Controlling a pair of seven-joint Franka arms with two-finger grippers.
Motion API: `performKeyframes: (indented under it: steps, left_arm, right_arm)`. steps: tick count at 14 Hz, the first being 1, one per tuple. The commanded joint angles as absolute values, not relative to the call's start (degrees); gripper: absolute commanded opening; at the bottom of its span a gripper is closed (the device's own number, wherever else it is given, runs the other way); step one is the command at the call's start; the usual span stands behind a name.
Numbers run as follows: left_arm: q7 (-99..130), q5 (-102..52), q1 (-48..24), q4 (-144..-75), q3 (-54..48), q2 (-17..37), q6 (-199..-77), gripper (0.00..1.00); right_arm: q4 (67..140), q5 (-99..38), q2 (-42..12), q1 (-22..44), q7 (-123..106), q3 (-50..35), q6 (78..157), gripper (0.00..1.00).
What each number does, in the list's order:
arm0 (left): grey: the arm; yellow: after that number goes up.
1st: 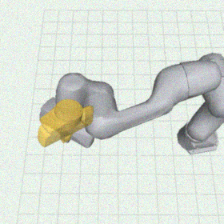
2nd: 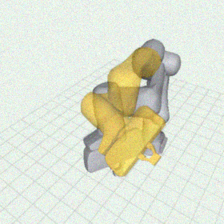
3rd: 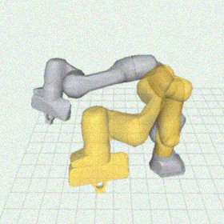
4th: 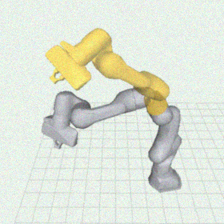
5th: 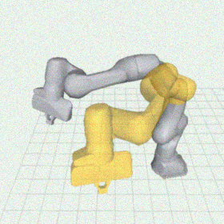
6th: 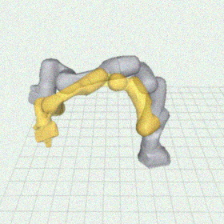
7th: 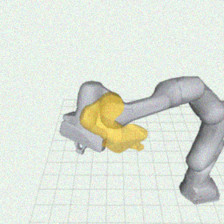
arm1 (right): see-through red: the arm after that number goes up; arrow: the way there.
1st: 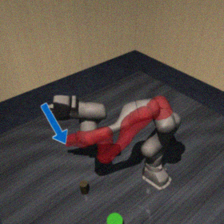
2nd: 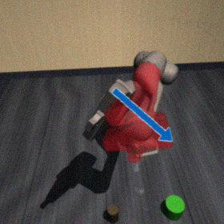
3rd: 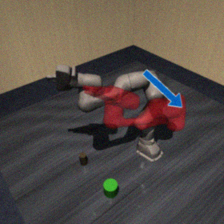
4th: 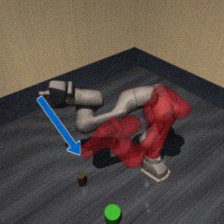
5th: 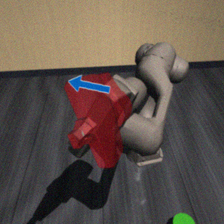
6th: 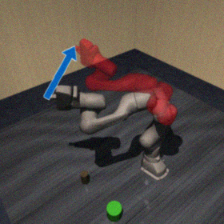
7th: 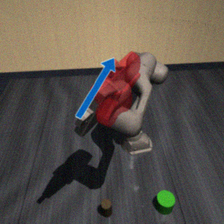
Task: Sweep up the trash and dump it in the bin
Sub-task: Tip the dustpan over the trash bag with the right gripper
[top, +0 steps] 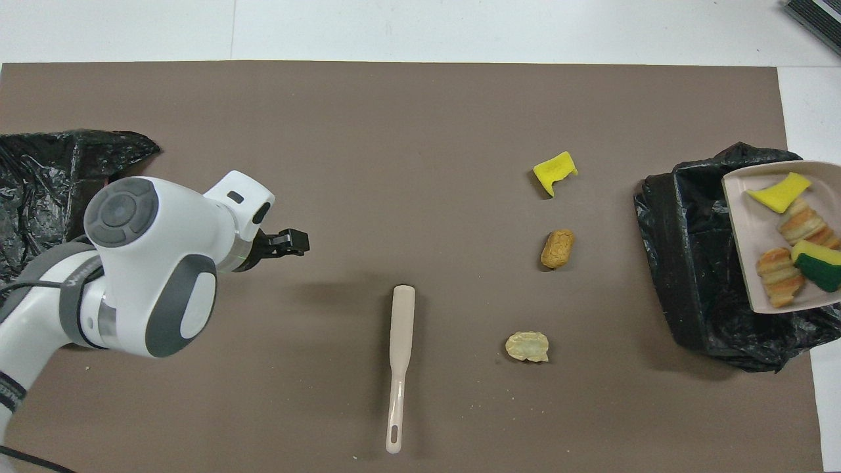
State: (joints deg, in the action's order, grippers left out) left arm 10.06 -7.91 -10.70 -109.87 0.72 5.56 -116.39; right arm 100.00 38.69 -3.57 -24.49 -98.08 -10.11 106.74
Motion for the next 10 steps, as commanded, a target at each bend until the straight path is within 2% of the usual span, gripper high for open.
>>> performKeyframes:
  steps: [1,5,7,10]
  left_arm:
    - [1.4,-6.7,-6.7,-103.6,0.2,5.5,-108.1,1.0]
    - [-0.9,0.6,-5.9,-98.7,0.3,4.2,-100.0,1.0]
    - [-1.9,0.6,-5.6,-97.1,0.5,2.8,-96.4,1.0]
    - [-2.4,0.8,-5.6,-90.8,0.4,2.7,-87.2,1.0]
  right_arm:
    - [108.4,44.7,2.4,-22.3,-90.2,-10.3,109.1,0.0]
    - [110.9,50.2,4.2,-21.1,-85.0,-10.3,108.3,0.0]
    - [110.7,54.3,4.2,-18.6,-85.1,-10.3,107.5,0.0]
    - [108.8,58.1,3.9,-14.3,-85.0,-10.3,104.2,0.0]
